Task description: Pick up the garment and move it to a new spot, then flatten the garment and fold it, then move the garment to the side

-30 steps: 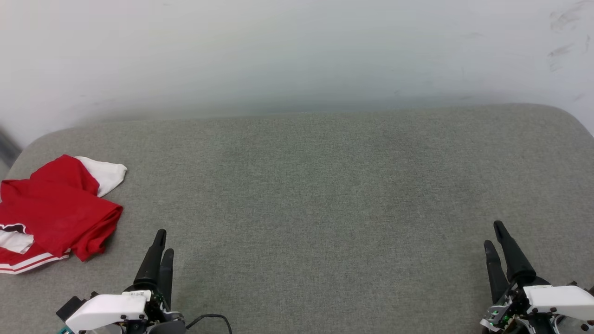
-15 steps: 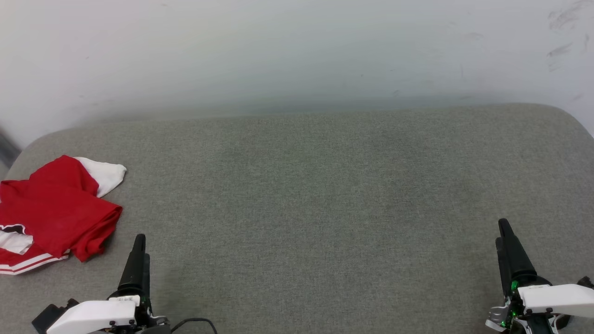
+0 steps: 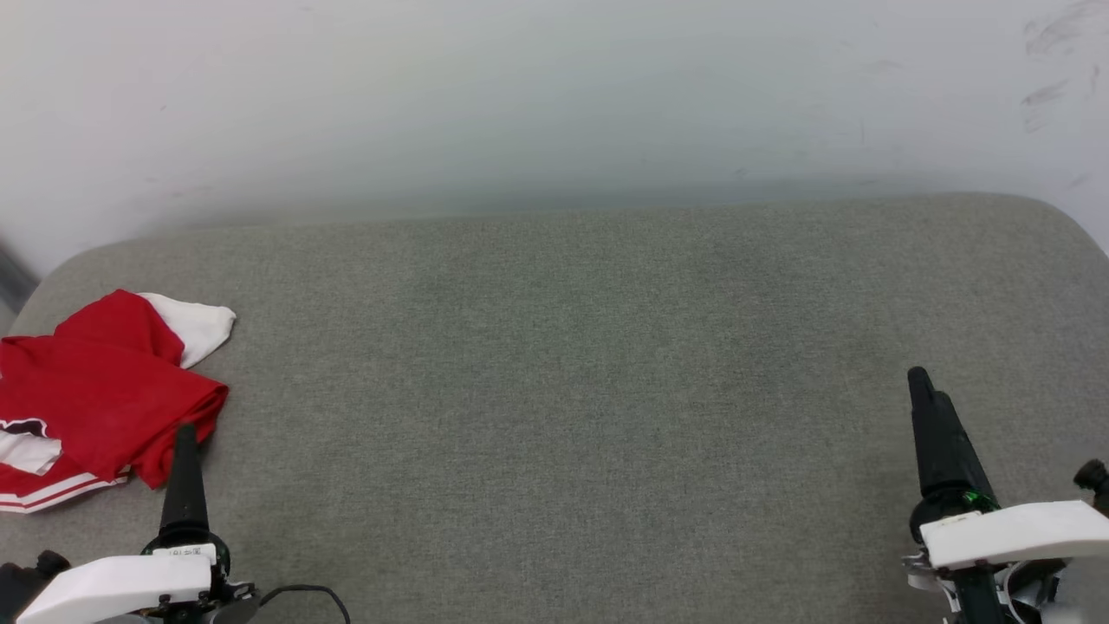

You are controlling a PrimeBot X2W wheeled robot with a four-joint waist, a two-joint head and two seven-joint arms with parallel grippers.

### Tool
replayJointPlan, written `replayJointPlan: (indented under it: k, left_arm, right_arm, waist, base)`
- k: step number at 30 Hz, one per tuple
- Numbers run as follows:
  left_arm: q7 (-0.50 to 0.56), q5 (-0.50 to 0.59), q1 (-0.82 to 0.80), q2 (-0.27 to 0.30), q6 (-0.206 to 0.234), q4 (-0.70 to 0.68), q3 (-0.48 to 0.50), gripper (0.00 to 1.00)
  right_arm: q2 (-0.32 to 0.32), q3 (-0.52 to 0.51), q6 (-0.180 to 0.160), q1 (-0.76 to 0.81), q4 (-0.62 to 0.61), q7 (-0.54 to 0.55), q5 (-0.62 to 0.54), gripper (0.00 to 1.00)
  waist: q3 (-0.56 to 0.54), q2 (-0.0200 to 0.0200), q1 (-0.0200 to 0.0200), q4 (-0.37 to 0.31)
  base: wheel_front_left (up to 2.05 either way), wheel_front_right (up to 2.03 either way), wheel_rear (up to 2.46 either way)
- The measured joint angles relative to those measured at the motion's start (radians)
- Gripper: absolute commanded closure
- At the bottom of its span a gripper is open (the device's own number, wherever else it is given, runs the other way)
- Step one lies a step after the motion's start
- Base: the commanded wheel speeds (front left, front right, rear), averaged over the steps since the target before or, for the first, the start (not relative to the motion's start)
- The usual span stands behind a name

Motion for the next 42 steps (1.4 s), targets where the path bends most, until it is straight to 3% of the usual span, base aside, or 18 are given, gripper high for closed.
replayJointPlan:
  k: [4,10,21,34,42]
  left_arm:
    - [-0.014,0.106,0.0,0.0,0.014,-0.056,-0.007,0.0]
    - [-0.032,0.28,0.014,0.0,0.077,-0.161,-0.062,0.0]
    - [-0.072,0.636,0.054,0.023,0.152,-0.269,-0.244,0.0]
    - [-0.108,0.787,0.063,0.133,0.327,-0.258,-0.452,0.0]
    - [-0.128,0.852,0.062,0.174,0.382,-0.244,-0.529,0.0]
  right_arm:
    - [0.0,0.023,0.0,0.0,-0.036,-0.014,-0.116,0.0]
    - [0.0,0.037,0.0,-0.004,-0.086,-0.033,-0.278,0.0]
    - [0.0,0.072,0.0,0.001,-0.13,-0.072,-0.568,0.0]
    - [0.0,0.047,0.0,0.026,-0.129,-0.108,-0.766,0.0]
    - [0.0,0.07,0.001,0.028,-0.133,-0.127,-0.858,0.0]
  waist:
    - [0.002,-0.0001,0.0,0.002]
    - [0.004,0.0,0.0,0.003]
    - [0.006,-0.0001,0.0,-0.001]
    - [0.008,0.0,0.0,-0.006]
    - [0.008,0.0,0.0,-0.008]
  base:
    - [0.0,0.0,0.0]
    - [0.0,0.0,0.0]
    - [0.0,0.0,0.0]
    - [0.0,0.0,0.0]
    - [0.0,0.0,0.0]
